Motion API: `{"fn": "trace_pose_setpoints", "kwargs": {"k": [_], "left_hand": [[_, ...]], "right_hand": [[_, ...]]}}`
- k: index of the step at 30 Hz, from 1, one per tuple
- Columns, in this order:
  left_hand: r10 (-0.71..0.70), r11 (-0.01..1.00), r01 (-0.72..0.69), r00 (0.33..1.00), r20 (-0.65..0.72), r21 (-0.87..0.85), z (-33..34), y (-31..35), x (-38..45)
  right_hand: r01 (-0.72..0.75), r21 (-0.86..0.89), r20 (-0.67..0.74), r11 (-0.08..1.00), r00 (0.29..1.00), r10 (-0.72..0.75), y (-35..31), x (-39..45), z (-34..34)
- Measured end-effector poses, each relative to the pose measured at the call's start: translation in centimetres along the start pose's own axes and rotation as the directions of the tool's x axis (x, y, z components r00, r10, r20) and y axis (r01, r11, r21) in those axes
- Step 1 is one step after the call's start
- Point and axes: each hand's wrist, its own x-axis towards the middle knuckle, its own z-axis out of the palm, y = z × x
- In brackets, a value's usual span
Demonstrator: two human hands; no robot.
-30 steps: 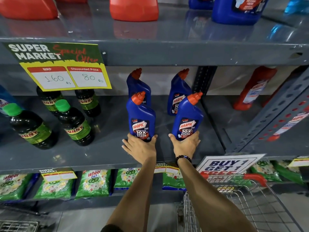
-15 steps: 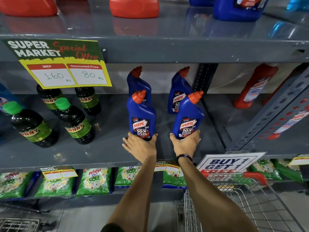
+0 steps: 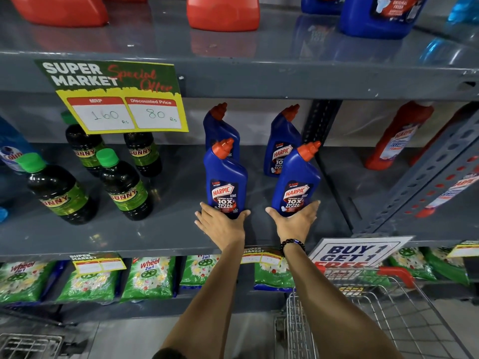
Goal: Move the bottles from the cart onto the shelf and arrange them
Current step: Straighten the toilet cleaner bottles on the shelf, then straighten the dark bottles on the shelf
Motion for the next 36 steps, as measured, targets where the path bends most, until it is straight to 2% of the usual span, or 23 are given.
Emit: {"fn": "trace_pose_setpoints", "kwargs": {"k": [5,8,11,15,18,20,22,24,29,36], "left_hand": [[0.106,0.98,-0.121,0.99,0.096,0.158,-2.7,-2.7,-0.1],[0.184,0.94,-0.21,0.976,0.119,0.268,-6.0,-5.8,1.0],[0.23,0.918,-0.26,0.964,0.132,0.3,-10.5,-9.1,2.9],[0.233,0.911,-0.262,0.964,0.129,0.317,-17.8,-14.1,6.9],[0.181,0.934,-0.203,0.978,0.1,0.294,-22.8,-17.4,10.3],[0.162,0.94,-0.189,0.98,0.117,0.283,-25.6,-19.1,13.0],[0.176,0.932,-0.226,0.965,0.192,0.283,-27.2,-19.9,15.2],[0.197,0.936,-0.26,0.946,0.259,0.236,-27.6,-19.7,16.9],[0.209,0.973,-0.225,0.952,0.223,0.051,-26.8,-18.7,19.8],[0.137,0.987,-0.123,0.98,0.147,-0.1,-25.8,-18.5,21.0]], "right_hand": [[0.012,-0.165,-0.018,0.986,1.0,-0.015,0.4,-3.1,0.0],[0.013,-0.267,-0.016,0.964,1.0,-0.018,-0.1,-6.6,1.5],[0.035,-0.3,0.019,0.953,0.999,-0.031,-1.4,-11.0,4.5],[0.117,-0.353,0.122,0.928,0.989,-0.078,-4.2,-17.9,10.4],[0.191,-0.412,0.236,0.891,0.967,-0.098,-6.3,-21.6,14.3],[0.237,-0.401,0.329,0.885,0.939,-0.102,-8.1,-23.3,16.7],[0.258,-0.362,0.417,0.896,0.904,-0.092,-9.8,-24.4,18.6],[0.21,-0.296,0.442,0.932,0.895,-0.061,-11.3,-24.6,20.1],[0.009,-0.115,0.375,0.993,0.927,0.035,-13.0,-23.3,22.1],[-0.006,0.002,0.269,1.0,0.963,0.005,-12.9,-22.9,23.4]]}}
